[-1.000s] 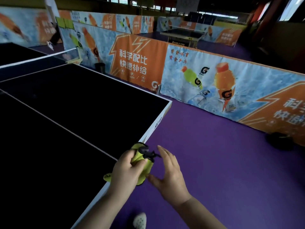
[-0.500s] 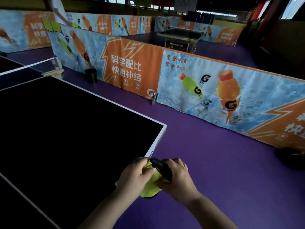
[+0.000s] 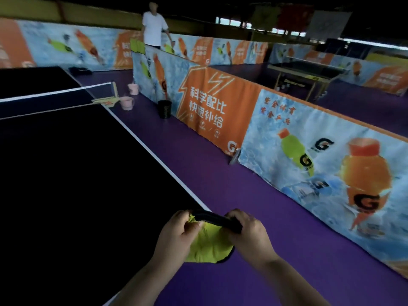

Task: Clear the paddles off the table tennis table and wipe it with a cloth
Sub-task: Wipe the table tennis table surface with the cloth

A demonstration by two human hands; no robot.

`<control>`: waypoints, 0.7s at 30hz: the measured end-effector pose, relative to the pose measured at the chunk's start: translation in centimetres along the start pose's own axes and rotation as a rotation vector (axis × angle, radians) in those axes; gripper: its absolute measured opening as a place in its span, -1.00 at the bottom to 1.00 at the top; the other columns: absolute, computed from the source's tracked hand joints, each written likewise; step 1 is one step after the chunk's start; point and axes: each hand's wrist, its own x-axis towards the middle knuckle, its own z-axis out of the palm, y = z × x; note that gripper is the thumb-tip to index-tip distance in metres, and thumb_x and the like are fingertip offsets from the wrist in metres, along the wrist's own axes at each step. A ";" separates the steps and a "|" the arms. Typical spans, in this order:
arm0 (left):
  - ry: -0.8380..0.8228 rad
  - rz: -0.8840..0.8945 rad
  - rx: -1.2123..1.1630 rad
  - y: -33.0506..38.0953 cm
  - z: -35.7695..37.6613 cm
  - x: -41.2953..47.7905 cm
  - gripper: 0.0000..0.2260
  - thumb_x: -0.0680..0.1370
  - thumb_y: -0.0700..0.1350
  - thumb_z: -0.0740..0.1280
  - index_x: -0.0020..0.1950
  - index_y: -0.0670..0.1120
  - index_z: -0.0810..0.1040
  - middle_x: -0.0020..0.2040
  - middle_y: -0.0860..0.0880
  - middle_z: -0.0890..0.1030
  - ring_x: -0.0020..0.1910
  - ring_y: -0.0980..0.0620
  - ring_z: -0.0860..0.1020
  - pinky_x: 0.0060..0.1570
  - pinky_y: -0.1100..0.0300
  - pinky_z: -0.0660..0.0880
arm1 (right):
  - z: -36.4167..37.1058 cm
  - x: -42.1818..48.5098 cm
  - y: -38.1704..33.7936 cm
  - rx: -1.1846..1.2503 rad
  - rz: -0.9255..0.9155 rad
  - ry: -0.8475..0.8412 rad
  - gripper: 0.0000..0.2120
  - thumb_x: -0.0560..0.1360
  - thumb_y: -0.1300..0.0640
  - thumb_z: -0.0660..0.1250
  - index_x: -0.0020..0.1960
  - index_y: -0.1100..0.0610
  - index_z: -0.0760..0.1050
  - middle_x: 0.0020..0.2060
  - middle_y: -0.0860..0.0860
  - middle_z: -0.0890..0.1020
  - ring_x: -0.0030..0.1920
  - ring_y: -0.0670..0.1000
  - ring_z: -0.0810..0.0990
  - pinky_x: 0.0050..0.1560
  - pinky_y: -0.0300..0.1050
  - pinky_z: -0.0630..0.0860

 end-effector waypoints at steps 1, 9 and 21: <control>0.026 -0.013 0.001 0.5 1.0 0.9 -0.90 0.52 0.04 0.33 0.00 0.09 0.55 -0.11 0.15 0.58 -0.07 0.24 0.55 -0.08 0.35 0.48 | -1.2 1.5 0.8 -0.015 -0.012 -0.014 -0.84 0.39 0.16 0.43 -0.13 -0.05 0.50 -0.29 -0.11 0.55 -0.25 -0.09 0.51 -0.29 -0.20 0.41; 0.197 -0.149 -0.023 1.8 6.4 10.0 -0.88 0.52 -0.04 0.35 -0.17 0.14 0.46 -0.31 0.09 0.46 -0.31 0.27 0.47 -0.31 0.42 0.38 | -5.3 14.2 4.9 -0.164 -0.228 -0.186 -0.90 0.52 0.13 0.34 0.03 0.01 0.54 -0.25 -0.18 0.52 -0.25 -0.11 0.51 -0.21 -0.20 0.40; 0.429 -0.271 -0.234 -0.7 12.8 32.4 -0.78 0.56 -0.13 0.28 -0.26 -0.11 0.34 -0.44 0.06 0.36 -0.46 0.15 0.32 -0.44 0.18 0.31 | -7.2 37.0 9.9 -0.127 -0.322 -0.314 -0.83 0.58 0.07 0.30 0.16 0.05 0.48 -0.21 -0.19 0.49 -0.26 -0.21 0.44 -0.29 -0.38 0.30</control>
